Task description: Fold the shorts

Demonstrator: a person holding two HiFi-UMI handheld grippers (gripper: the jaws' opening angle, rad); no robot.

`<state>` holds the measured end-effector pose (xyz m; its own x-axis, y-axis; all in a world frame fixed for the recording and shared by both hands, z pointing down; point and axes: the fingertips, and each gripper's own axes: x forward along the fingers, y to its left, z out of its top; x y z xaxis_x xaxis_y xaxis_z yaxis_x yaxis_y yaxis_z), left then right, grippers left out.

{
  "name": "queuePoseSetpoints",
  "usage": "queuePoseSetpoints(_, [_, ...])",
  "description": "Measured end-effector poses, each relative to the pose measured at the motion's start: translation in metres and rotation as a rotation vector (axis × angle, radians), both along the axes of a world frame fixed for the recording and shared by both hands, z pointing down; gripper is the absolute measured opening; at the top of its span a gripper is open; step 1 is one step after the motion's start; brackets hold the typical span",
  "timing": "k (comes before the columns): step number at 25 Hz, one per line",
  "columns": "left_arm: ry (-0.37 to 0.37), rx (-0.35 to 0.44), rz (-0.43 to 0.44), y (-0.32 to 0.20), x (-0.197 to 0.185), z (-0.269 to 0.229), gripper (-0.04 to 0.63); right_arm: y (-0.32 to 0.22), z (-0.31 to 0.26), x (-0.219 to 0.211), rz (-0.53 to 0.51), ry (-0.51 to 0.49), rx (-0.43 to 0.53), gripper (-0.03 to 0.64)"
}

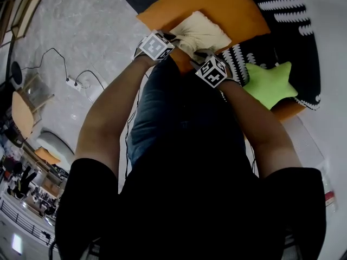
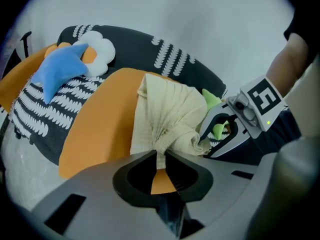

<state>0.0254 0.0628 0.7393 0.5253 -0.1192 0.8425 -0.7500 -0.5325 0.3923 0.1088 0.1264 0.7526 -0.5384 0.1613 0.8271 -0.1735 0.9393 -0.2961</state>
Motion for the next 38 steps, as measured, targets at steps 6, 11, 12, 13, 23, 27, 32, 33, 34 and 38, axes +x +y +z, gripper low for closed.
queuePoseSetpoints(6, [-0.024,-0.022,-0.04,0.008,-0.006,-0.001,0.054,0.002,-0.007,-0.003,0.052,0.006,-0.056,0.184])
queuePoseSetpoints(11, [-0.017,-0.024,-0.04,0.014,-0.006,-0.008,0.049,0.0,-0.023,-0.003,0.062,-0.01,-0.052,0.195])
queuePoseSetpoints(12, [-0.02,-0.023,-0.037,0.015,-0.007,-0.011,0.049,0.0,-0.028,-0.002,0.063,-0.014,-0.049,0.194])
queuePoseSetpoints(13, [-0.023,-0.022,-0.033,0.017,-0.007,-0.014,0.049,-0.001,-0.034,-0.001,0.064,-0.016,-0.048,0.193])
queuePoseSetpoints(23, [-0.034,0.036,-0.093,0.011,-0.02,-0.087,0.049,-0.039,-0.101,0.015,0.151,-0.08,0.008,0.143])
queuePoseSetpoints(27, [-0.021,0.075,-0.1,0.01,-0.013,-0.123,0.049,-0.061,-0.133,0.027,0.227,-0.103,0.022,0.137])
queuePoseSetpoints(32, [-0.018,0.119,-0.11,0.007,-0.009,-0.167,0.049,-0.088,-0.177,0.046,0.326,-0.135,0.039,0.123])
queuePoseSetpoints(33, [-0.012,0.126,-0.116,0.007,-0.008,-0.177,0.049,-0.093,-0.186,0.051,0.343,-0.142,0.043,0.123])
queuePoseSetpoints(34, [-0.005,0.133,-0.122,0.007,-0.007,-0.188,0.049,-0.098,-0.196,0.055,0.358,-0.149,0.048,0.118])
queuePoseSetpoints(38, [0.004,0.177,-0.13,0.004,-0.008,-0.225,0.049,-0.124,-0.236,0.069,0.437,-0.189,0.066,0.105])
